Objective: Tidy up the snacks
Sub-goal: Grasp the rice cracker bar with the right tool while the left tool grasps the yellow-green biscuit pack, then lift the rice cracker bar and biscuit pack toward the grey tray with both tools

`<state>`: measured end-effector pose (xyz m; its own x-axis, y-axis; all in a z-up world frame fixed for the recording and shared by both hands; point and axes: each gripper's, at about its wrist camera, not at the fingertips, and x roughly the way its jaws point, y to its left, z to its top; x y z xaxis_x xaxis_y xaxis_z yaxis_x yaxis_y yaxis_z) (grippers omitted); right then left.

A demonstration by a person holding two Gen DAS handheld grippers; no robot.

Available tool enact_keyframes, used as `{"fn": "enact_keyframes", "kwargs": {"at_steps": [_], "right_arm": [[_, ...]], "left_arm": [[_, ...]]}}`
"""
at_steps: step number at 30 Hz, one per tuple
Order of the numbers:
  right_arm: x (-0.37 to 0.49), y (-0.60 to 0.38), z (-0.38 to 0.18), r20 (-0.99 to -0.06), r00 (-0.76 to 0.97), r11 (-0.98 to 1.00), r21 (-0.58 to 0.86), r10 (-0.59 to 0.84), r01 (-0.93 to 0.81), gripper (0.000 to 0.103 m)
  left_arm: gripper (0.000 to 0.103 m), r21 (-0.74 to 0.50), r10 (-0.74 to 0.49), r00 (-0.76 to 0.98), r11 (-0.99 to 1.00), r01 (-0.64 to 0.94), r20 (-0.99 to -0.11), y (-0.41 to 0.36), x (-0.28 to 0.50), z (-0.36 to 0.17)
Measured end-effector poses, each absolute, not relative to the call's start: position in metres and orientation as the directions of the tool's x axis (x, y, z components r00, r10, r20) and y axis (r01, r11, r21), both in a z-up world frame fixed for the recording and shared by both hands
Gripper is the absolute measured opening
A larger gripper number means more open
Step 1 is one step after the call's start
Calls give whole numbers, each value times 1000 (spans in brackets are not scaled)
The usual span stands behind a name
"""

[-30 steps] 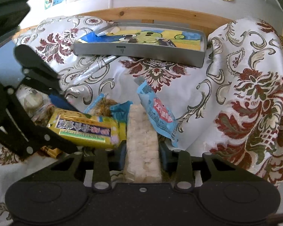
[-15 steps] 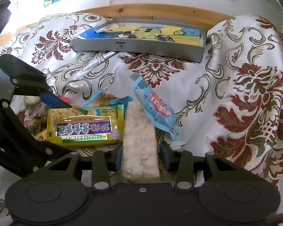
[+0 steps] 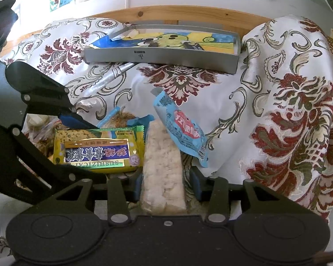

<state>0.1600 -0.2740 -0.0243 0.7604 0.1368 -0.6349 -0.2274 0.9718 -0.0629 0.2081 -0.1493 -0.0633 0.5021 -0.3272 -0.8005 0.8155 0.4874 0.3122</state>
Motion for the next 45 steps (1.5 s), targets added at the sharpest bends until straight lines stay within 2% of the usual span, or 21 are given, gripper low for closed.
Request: {"fn": "enact_keyframes", "kwargs": {"at_steps": [3,9,12,14,16,17,21,29,41,45], "right_arm": [[160,-273,-25,-632,763,972,-65,135,-226,45],[161,-269,-27,-627,769,970,-90,122,-227,50],[161,-269,-27,-625,772,970,-96,116,-223,50],[161,-268,-27,-625,772,969,-99,116,-225,49],[161,-268,-27,-625,772,968,-101,117,-228,42],[160,-268,-27,-626,770,967,-98,123,-234,38],[159,-266,-27,-628,769,964,-113,118,-240,36],[154,-259,-26,-625,774,952,-170,96,-256,35],[132,-242,-14,-557,829,899,-334,55,-284,34],[121,-234,-9,-535,843,871,-386,57,-304,34]], "left_arm": [[57,329,-323,515,485,811,-794,-149,208,-63],[59,410,-311,562,437,801,-766,-157,197,-66],[54,417,-312,565,430,801,-764,-161,194,-67],[52,415,-308,566,436,798,-765,-160,194,-66],[52,411,-305,566,444,796,-766,-158,194,-65],[52,406,-304,567,455,793,-766,-156,195,-64],[52,367,-307,565,512,776,-766,-147,196,-59],[52,294,-307,583,636,714,-752,-126,190,-48],[52,145,-332,602,781,607,-726,-108,182,-31],[52,134,-339,611,791,597,-715,-106,176,-27]]}}
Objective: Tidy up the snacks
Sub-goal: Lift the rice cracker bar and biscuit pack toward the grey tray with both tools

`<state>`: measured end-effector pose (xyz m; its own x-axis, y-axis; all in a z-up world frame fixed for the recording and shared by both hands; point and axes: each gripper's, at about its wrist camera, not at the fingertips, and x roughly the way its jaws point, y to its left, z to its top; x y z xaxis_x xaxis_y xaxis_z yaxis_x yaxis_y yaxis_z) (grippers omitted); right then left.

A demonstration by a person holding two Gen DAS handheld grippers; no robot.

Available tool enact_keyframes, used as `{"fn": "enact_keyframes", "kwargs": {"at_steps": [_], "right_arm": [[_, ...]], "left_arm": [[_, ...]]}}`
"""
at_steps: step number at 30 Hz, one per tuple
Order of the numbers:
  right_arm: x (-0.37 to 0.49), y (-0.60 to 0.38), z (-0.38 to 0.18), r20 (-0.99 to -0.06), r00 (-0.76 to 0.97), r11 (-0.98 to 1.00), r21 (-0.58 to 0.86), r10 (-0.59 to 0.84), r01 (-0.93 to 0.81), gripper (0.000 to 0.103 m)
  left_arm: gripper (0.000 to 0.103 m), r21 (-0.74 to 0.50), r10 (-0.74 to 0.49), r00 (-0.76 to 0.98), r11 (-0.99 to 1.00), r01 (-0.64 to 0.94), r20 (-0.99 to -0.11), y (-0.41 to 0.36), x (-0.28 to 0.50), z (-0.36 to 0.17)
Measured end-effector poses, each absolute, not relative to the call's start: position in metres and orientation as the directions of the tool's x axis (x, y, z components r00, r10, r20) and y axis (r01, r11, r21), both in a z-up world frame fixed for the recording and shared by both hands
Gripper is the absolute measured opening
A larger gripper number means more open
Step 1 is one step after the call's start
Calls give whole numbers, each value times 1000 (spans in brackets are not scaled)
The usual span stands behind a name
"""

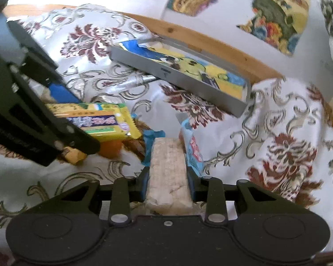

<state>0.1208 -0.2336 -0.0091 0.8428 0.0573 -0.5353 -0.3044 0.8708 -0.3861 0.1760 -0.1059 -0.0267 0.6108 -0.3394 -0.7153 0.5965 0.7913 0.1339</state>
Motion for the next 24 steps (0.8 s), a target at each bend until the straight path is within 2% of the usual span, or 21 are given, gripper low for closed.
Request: {"fn": "enact_keyframes", "kwargs": {"at_steps": [12,19,24], "right_arm": [[100,-219,4,-415,904,837,-452,107,-307,34],[104,-212,17,-313,944,849,-464,108,-251,34],[121,-206,27,-284,953,849,-472,106,-235,34]], "left_arm": [[52,120,-335,673,837,534,-659,-94,172,-11],[52,136,-318,730,862,488,-605,-82,185,3],[52,79,-330,764,893,443,-554,-73,214,13]]}}
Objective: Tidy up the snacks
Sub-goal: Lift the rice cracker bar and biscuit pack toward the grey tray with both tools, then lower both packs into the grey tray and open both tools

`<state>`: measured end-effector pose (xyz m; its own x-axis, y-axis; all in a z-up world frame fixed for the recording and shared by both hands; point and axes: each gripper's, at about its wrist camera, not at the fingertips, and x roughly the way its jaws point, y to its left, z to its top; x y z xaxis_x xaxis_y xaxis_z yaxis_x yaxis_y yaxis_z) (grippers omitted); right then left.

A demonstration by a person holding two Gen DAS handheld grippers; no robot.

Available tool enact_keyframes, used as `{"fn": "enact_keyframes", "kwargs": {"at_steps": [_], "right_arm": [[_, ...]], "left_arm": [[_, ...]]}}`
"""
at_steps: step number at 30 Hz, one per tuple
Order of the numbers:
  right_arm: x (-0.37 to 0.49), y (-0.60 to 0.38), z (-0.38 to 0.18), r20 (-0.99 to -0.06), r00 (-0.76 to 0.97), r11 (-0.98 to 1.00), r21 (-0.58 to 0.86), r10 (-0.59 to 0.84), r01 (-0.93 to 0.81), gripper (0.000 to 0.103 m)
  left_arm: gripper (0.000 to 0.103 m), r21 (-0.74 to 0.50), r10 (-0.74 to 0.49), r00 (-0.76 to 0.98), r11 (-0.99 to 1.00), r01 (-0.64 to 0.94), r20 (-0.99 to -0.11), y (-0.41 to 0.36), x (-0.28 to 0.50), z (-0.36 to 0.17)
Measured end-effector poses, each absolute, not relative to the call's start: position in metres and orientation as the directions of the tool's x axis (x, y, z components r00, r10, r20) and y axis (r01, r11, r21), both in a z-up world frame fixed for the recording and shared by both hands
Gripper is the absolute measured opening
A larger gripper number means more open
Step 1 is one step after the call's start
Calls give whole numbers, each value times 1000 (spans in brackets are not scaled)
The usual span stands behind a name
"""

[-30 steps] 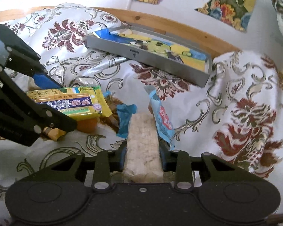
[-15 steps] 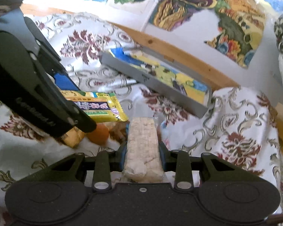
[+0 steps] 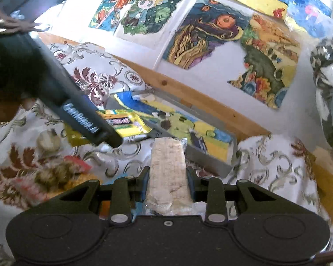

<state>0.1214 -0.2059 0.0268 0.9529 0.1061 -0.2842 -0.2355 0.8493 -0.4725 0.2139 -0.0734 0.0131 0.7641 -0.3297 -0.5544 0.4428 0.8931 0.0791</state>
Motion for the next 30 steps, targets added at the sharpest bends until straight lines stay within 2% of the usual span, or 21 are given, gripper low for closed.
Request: {"fn": "enact_keyframes", "kwargs": {"at_steps": [7,11,14,18,23,30], "right_arm": [[190,-199,45,-232,965,864,-452,126,-222,34],[242,-201,59,-212,968,889,-404,135,-213,34],[277,-201,67,-206,969,894,-394,140,-213,34],[317,-201,68,-226,964,894,-389,143,-224,34],[350,-197,59,-262,954,879,-409,145,-246,35],[379,-199,44,-337,933,891,-377,124,-254,35]], "left_arm": [[52,95,-315,817,909,407,-483,-61,268,31],[52,115,-287,836,918,379,-468,-55,309,37],[52,80,-268,845,937,341,-463,-51,343,39],[52,31,-239,862,959,282,-448,-46,380,34],[52,57,-157,898,979,197,-410,-53,411,27],[52,32,-140,875,984,175,-463,-59,440,13]]}}
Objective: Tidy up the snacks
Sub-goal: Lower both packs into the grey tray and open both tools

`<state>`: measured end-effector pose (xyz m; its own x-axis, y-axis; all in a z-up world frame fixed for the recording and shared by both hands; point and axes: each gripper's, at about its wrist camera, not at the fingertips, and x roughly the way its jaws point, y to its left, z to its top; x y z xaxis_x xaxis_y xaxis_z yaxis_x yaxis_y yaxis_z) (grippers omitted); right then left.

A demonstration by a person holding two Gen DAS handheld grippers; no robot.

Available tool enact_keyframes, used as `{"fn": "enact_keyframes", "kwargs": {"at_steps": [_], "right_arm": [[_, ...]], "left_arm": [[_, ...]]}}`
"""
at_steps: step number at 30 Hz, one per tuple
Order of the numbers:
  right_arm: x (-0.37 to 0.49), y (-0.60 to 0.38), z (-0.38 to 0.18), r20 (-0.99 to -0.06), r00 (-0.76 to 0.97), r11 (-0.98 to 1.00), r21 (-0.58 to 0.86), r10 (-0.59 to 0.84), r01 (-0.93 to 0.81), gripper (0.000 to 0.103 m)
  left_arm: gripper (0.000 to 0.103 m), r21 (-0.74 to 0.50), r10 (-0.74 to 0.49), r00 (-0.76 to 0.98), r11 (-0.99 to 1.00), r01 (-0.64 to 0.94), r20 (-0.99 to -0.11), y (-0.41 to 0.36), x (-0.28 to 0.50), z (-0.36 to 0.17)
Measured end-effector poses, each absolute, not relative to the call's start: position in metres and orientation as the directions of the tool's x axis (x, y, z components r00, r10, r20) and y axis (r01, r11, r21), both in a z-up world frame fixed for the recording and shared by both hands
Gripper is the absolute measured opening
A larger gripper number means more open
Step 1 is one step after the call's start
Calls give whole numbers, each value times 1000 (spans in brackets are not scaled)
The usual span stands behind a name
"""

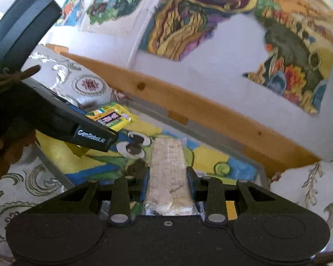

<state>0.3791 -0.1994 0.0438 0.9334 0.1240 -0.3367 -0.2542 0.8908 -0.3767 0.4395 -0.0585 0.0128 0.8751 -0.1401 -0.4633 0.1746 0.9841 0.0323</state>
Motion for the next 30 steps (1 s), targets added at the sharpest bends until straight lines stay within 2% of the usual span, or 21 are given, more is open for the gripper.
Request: {"fn": "enact_keyframes", "kwargs": {"at_steps": [7,16,21,26,30], "right_arm": [[392,-203,29,-395,912,905,-341,107,-254,35],[403,-212,24,-419,904,939,-268,86,-214,37],[403,-221,22,-423,904,955,-233,69,-182,50],[396,-226,30,-399,915,958,-230,67,-170,64],[388,-230,40,-376,925,963,-223,60,-153,77]], "left_arm": [[52,28,-109,834,989,147,-541,-60,454,-7],[52,23,-111,819,989,149,-562,-64,451,-17],[54,19,-123,812,986,163,-571,-65,450,-15],[62,-1,-131,807,987,160,-575,-65,445,-13],[80,-15,-132,823,989,148,-553,-63,436,-4]]}}
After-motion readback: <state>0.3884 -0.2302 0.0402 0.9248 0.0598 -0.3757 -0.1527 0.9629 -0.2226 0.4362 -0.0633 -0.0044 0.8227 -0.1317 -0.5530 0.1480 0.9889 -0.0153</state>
